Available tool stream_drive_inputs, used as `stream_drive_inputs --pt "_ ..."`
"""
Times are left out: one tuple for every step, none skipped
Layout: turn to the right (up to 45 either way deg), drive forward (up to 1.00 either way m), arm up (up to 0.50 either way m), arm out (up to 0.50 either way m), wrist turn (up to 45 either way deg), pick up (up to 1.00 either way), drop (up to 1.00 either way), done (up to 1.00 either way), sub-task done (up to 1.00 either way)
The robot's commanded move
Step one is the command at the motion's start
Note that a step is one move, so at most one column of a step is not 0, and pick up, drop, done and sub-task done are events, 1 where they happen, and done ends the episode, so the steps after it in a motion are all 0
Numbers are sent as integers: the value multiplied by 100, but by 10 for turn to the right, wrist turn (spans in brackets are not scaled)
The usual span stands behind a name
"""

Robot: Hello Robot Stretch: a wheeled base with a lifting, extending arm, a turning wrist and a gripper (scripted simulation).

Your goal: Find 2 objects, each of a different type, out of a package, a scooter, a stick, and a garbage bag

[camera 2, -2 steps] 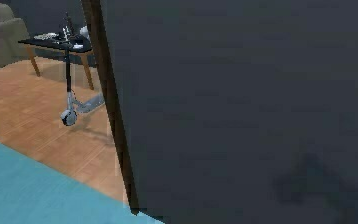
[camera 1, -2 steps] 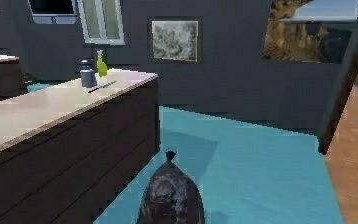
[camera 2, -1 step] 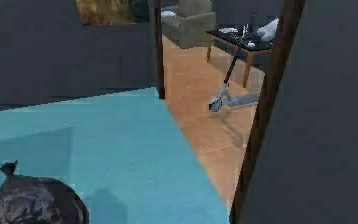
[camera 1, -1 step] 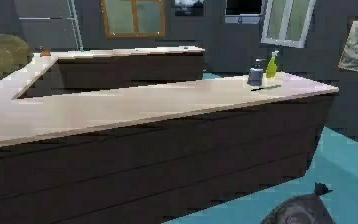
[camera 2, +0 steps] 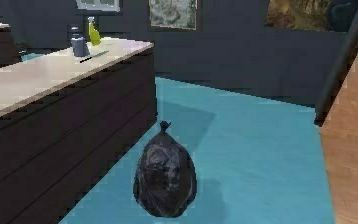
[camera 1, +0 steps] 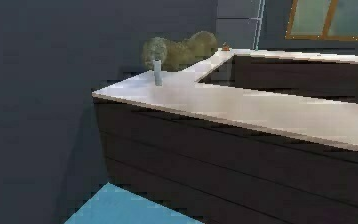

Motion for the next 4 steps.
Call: stream_drive_inputs --pt "-120 0 0 0 0 0 0 0 0" --pt "0 95 0 0 0 0 0 0 0" --pt "240 0 0 0 0 0 0 0 0" --pt "0 0 0 0 0 0 0 100 0"
